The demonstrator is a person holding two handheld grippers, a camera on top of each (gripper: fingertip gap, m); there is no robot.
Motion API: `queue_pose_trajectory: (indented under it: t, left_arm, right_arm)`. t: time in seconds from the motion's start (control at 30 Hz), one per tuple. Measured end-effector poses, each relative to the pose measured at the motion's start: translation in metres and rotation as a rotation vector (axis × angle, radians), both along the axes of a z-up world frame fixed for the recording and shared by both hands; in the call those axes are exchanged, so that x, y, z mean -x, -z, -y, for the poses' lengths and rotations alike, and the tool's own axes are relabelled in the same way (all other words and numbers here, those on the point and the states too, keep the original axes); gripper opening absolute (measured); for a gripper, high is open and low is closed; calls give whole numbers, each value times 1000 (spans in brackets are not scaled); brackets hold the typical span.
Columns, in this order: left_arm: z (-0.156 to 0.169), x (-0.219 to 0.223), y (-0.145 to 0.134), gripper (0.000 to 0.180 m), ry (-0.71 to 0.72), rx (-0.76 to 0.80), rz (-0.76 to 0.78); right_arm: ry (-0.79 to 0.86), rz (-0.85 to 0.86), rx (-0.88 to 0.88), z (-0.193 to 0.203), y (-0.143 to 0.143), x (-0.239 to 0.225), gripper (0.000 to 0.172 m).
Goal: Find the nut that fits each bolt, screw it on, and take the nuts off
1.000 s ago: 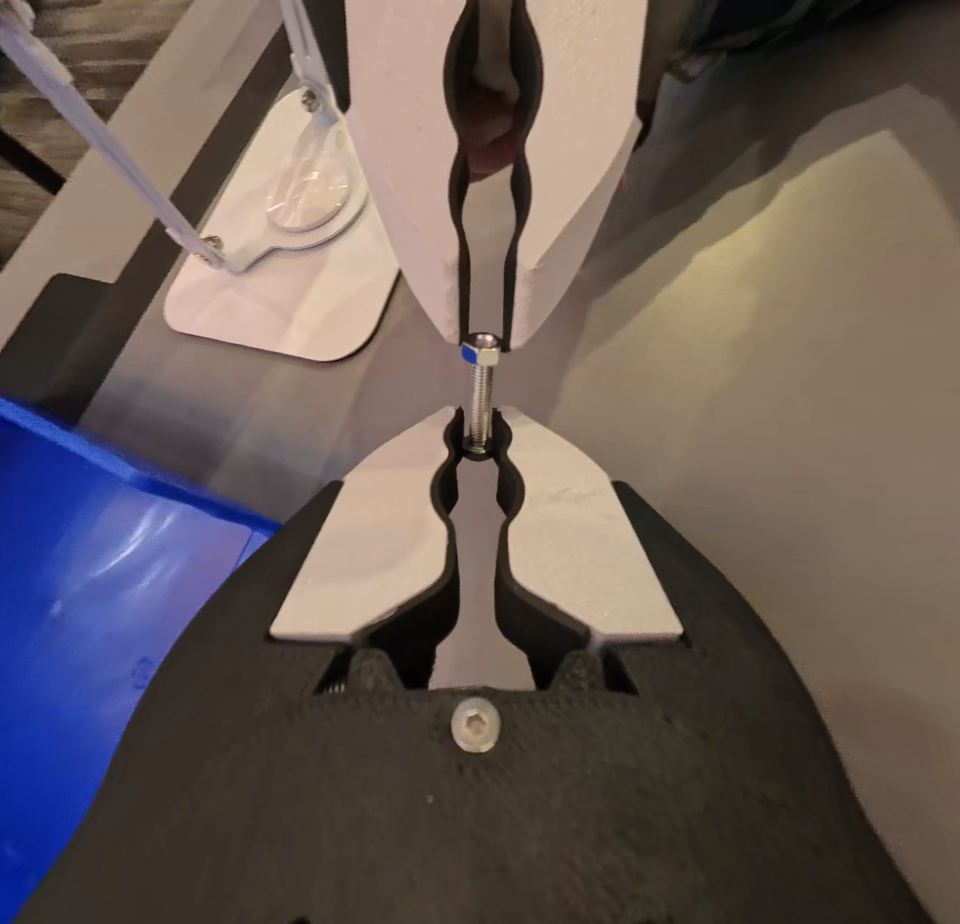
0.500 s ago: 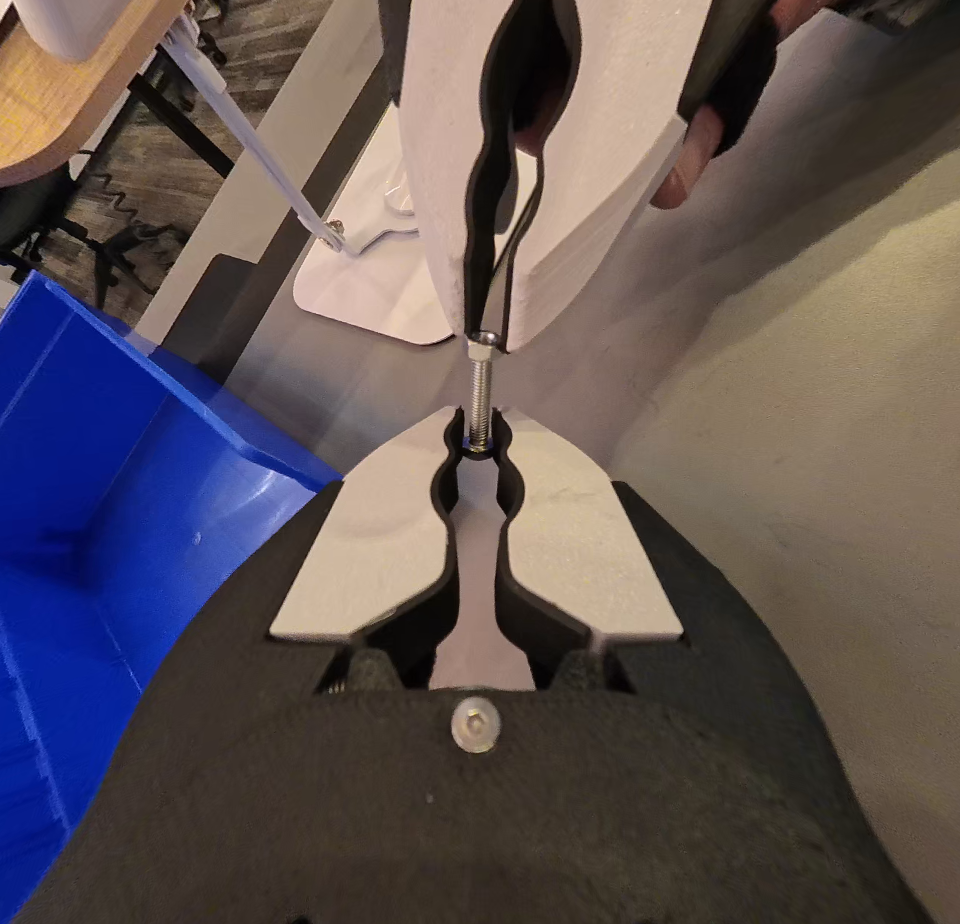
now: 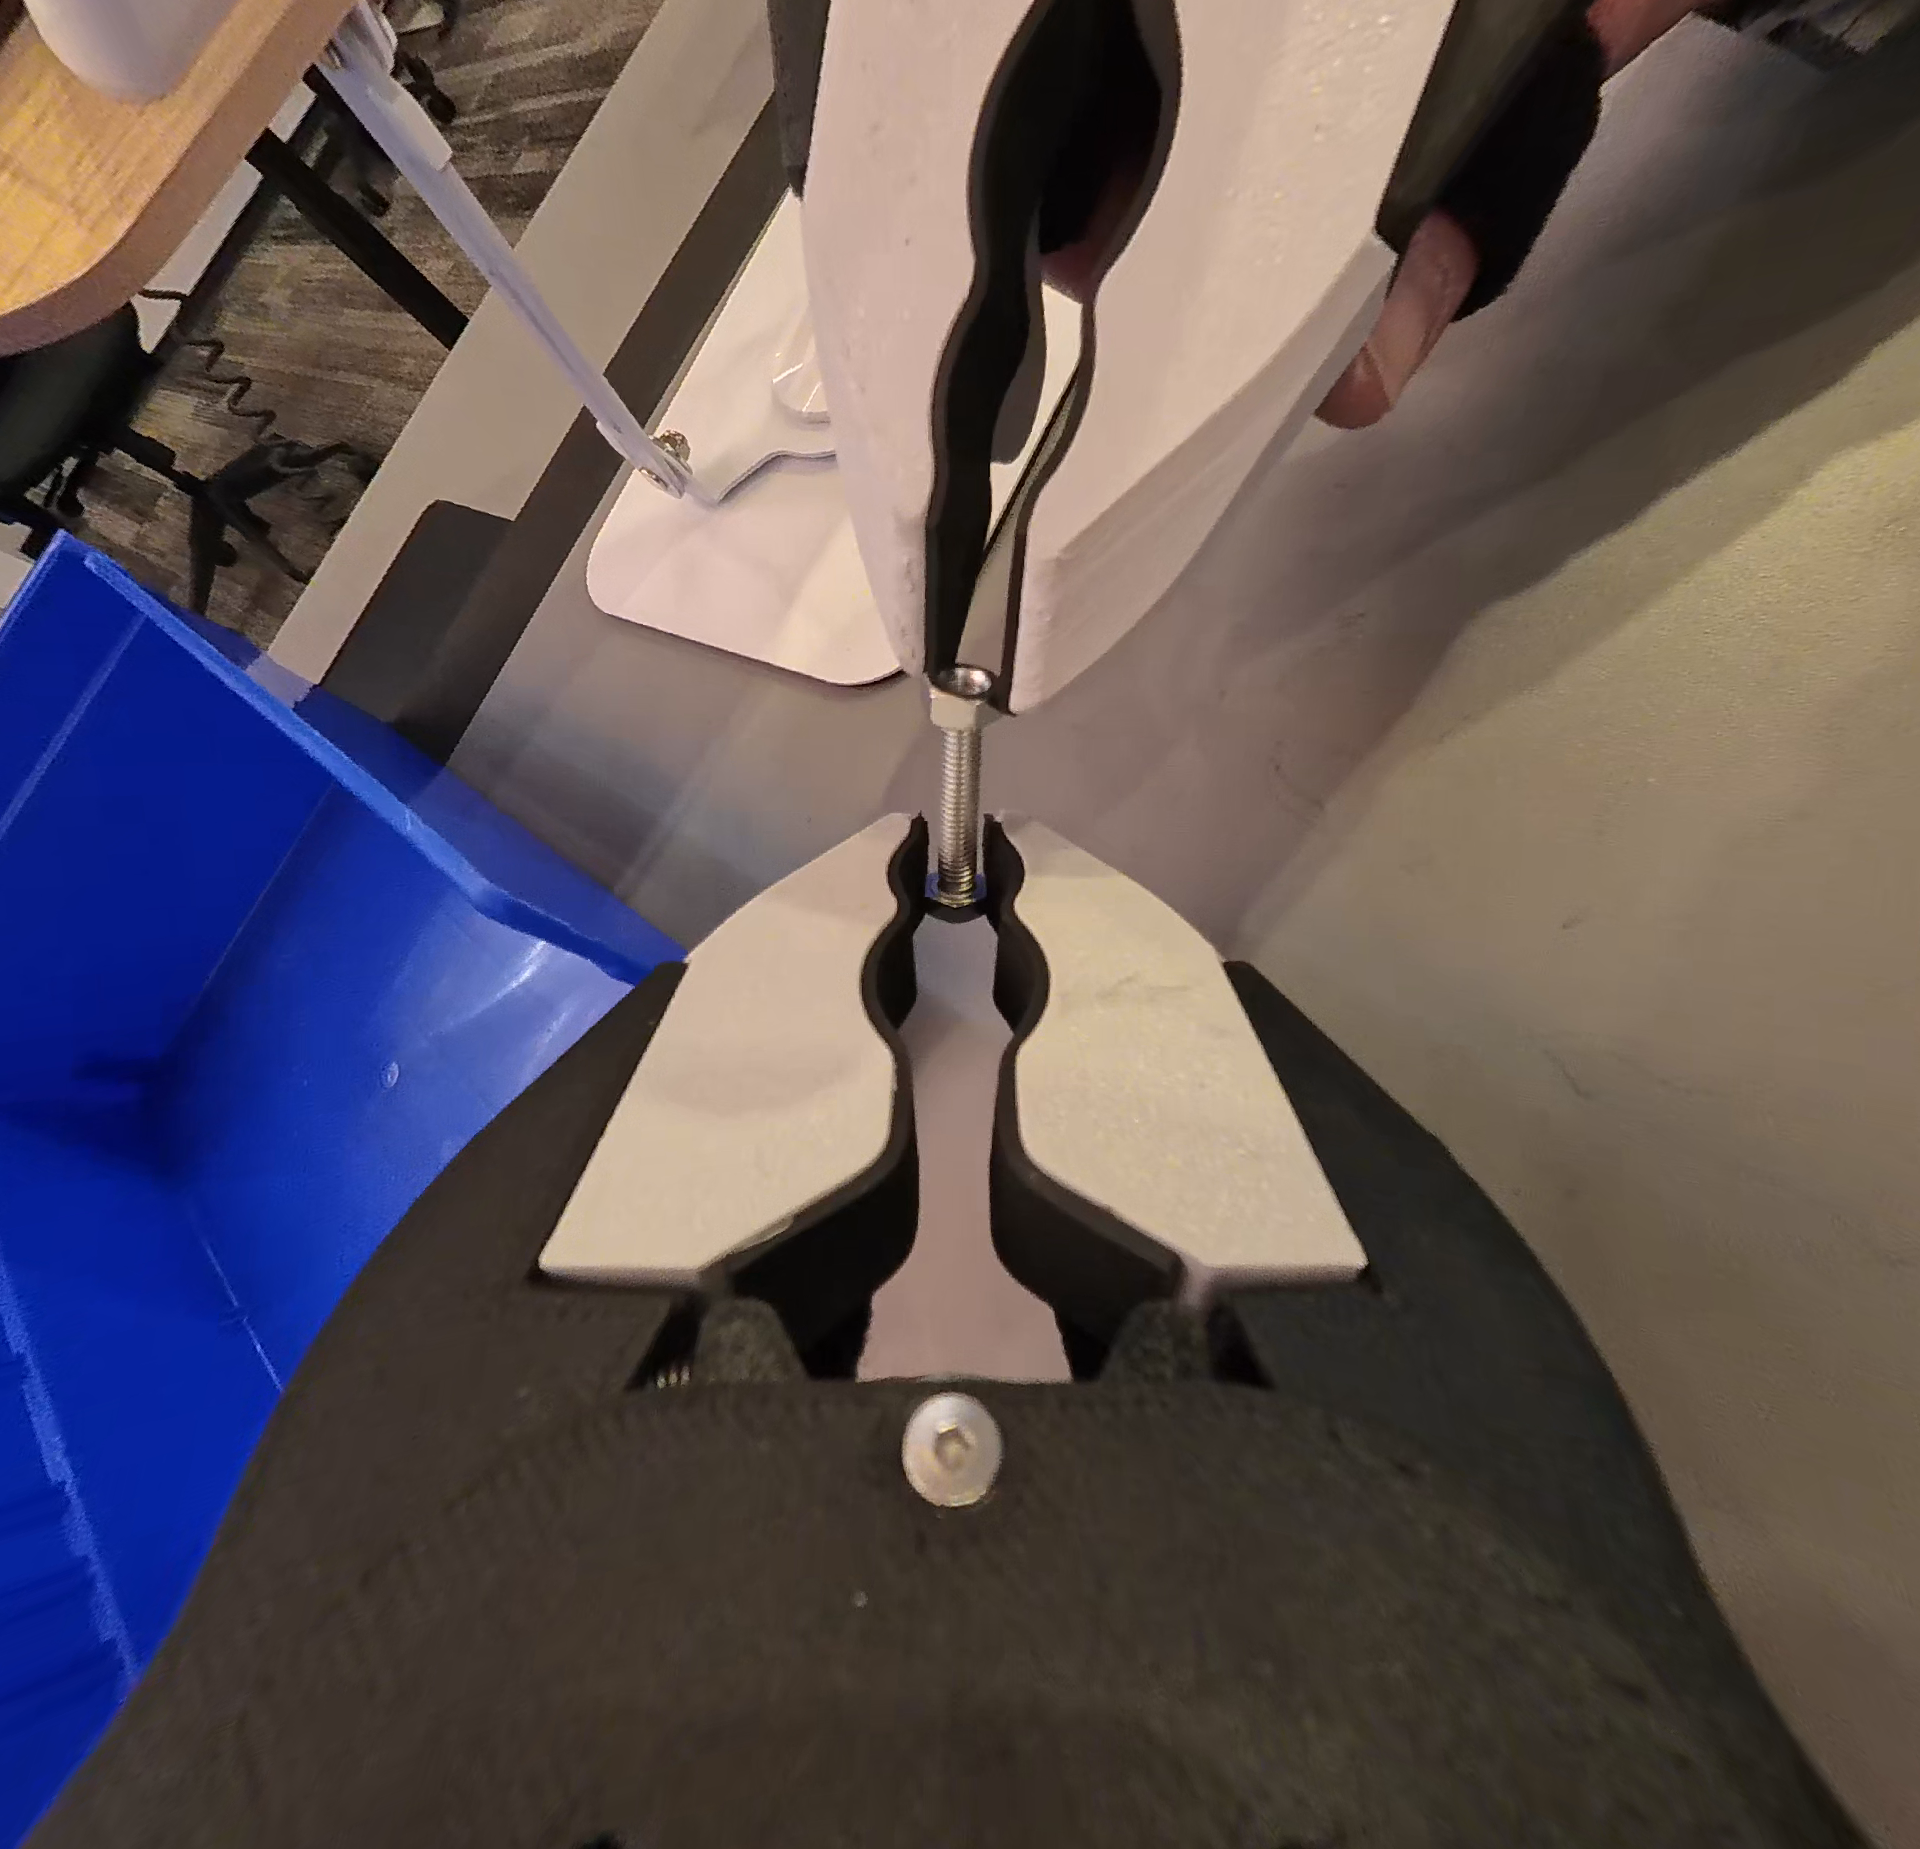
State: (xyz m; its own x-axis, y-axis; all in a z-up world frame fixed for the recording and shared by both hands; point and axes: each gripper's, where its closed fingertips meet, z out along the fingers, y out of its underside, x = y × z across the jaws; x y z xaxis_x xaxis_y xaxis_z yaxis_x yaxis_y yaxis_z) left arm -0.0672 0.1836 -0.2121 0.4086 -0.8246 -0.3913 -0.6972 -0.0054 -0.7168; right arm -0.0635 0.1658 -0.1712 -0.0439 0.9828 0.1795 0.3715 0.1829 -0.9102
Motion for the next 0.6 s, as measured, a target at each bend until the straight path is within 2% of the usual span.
queue_pose_trajectory:
  t: [0.6]
  left_arm:
    - [1, -2, 0, 10, 10, 16, 14]
  right_arm:
    - [-2, -6, -10, 0, 1, 0, 11]
